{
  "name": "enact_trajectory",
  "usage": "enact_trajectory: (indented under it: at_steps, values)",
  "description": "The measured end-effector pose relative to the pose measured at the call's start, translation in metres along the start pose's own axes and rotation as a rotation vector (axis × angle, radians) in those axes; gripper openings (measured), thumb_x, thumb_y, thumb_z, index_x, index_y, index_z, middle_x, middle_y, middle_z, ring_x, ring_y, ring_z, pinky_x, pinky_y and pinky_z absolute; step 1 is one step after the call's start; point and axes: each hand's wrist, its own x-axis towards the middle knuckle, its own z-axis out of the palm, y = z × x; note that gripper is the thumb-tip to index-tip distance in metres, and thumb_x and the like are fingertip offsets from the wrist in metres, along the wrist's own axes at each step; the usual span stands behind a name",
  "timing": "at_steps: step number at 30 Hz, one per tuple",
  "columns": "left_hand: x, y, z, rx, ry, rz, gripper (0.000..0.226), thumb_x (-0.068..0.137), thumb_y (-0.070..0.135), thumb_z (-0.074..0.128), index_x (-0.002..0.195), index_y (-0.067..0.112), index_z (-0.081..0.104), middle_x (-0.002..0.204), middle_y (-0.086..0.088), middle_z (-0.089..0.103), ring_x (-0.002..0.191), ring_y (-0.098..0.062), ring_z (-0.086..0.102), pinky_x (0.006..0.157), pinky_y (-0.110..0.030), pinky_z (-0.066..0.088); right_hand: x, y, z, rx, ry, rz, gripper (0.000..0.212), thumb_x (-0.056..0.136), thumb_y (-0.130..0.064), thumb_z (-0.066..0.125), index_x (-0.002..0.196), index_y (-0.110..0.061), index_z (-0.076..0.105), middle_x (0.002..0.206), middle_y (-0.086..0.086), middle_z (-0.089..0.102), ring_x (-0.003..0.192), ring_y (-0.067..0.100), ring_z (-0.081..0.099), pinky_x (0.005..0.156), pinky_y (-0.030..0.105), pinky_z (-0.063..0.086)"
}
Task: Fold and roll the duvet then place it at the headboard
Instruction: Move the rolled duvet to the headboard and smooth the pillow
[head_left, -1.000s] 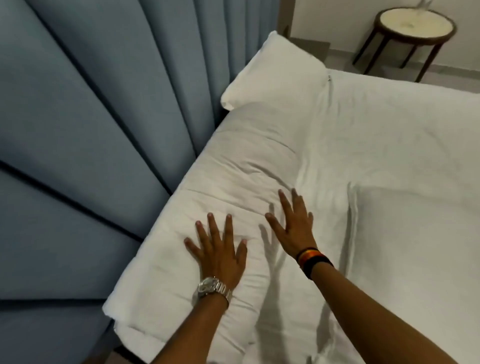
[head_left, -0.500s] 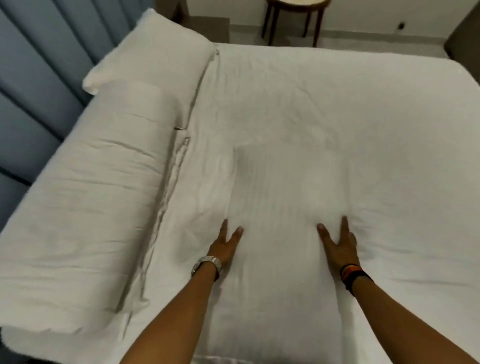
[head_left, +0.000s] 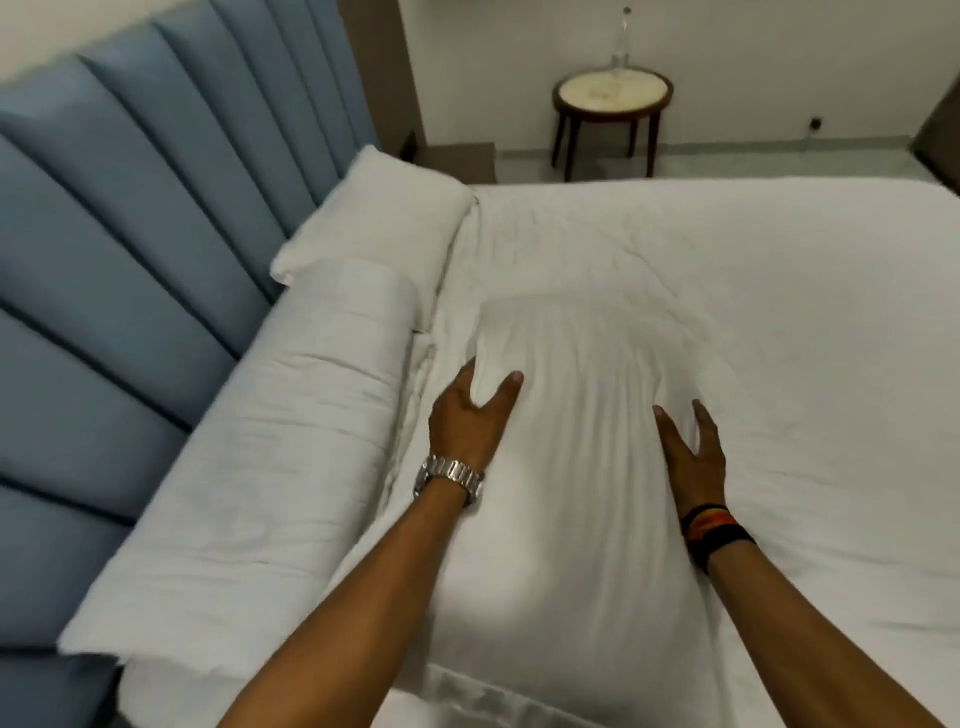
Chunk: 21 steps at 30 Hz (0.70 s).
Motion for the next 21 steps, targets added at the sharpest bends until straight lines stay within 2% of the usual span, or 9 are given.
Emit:
enact_trajectory:
  at_steps: [3,5,8,11,13,15,17,19,21]
  values:
    - [0.041,0.034,-0.097,0.112,0.111,0.13,0.073,0.073,0.083,0.065,0.131,0.039,0.067,0.123,0.018,0.073,0.115,-0.007,0.067,0.1,-0.027,0.052,-0.023,-0.055,0.074,0.047,-0.105,-0.103,0.089,0.081,-0.066,0.075,0.158,-0.043,0.035,0.162,-0.014,0.037,0.144,0.01,0.04,0.119,0.032,0.032]
    - [0.068,0.041,-0.173,0.204,0.152,0.122,0.076,0.076,0.085,0.059,0.136,0.038,0.063,0.134,0.011,0.069,0.124,-0.016,0.063,0.104,-0.029,0.048,-0.047,-0.085,0.135,0.073,-0.182,-0.16,0.09,0.08,-0.067,0.076,0.157,-0.043,0.035,0.156,-0.018,0.041,0.138,0.007,0.043,0.117,0.032,0.035]
    - [0.107,0.026,-0.28,0.291,0.178,0.033,0.08,0.081,0.084,0.052,0.144,0.034,0.059,0.142,0.003,0.065,0.131,-0.026,0.06,0.108,-0.035,0.046,-0.084,-0.112,0.225,0.044,-0.291,-0.207,0.094,0.074,-0.07,0.078,0.155,-0.046,0.036,0.14,-0.025,0.046,0.127,0.0,0.046,0.105,0.021,0.036]
    - [0.135,-0.027,-0.36,0.449,0.102,-0.155,0.099,0.077,0.094,0.036,0.158,0.037,0.039,0.159,-0.004,0.047,0.143,-0.034,0.047,0.116,-0.043,0.038,-0.116,-0.095,0.308,-0.138,-0.423,-0.151,0.095,0.079,-0.071,0.074,0.159,-0.047,0.029,0.153,-0.017,0.044,0.137,0.01,0.046,0.108,0.024,0.034]
    - [0.144,-0.079,-0.383,0.607,0.027,-0.276,0.107,0.073,0.099,0.027,0.163,0.04,0.023,0.169,-0.007,0.027,0.152,-0.038,0.029,0.123,-0.052,0.026,-0.134,-0.061,0.351,-0.308,-0.538,-0.034,0.097,0.083,-0.074,0.066,0.162,-0.049,0.015,0.168,0.002,0.031,0.149,0.027,0.038,0.117,0.037,0.033]
    - [0.144,-0.138,-0.387,0.737,-0.059,-0.314,0.102,0.079,0.097,0.02,0.164,0.043,0.007,0.174,-0.004,0.008,0.157,-0.037,0.012,0.125,-0.055,0.013,-0.154,-0.027,0.385,-0.444,-0.565,0.052,0.098,0.081,-0.086,0.054,0.156,-0.061,-0.004,0.172,0.016,0.014,0.151,0.039,0.033,0.12,0.05,0.032]
    - [0.136,-0.19,-0.376,0.746,-0.058,-0.238,0.089,0.087,0.09,0.012,0.163,0.046,-0.004,0.174,-0.001,-0.003,0.16,-0.031,0.001,0.126,-0.054,0.003,-0.166,0.0,0.405,-0.522,-0.448,-0.006,0.095,0.076,-0.096,0.042,0.147,-0.07,-0.016,0.173,0.015,-0.002,0.154,0.042,0.024,0.118,0.056,0.034]
    - [0.132,-0.229,-0.365,0.703,0.036,-0.151,0.082,0.09,0.086,0.007,0.162,0.048,-0.008,0.174,0.002,-0.007,0.16,-0.026,-0.002,0.127,-0.052,0.0,-0.167,0.015,0.42,-0.639,-0.363,-0.12,0.093,0.076,-0.098,0.032,0.146,-0.069,-0.021,0.173,0.007,-0.015,0.159,0.037,0.005,0.117,0.061,0.031]
    - [0.133,-0.245,-0.356,0.699,0.062,-0.126,0.08,0.091,0.084,0.005,0.162,0.048,-0.009,0.174,0.004,-0.009,0.16,-0.025,-0.004,0.127,-0.053,0.0,-0.159,0.023,0.424,-0.821,-0.363,-0.143,0.093,0.079,-0.096,0.026,0.149,-0.063,-0.024,0.171,0.004,-0.023,0.159,0.034,-0.006,0.116,0.067,0.025]
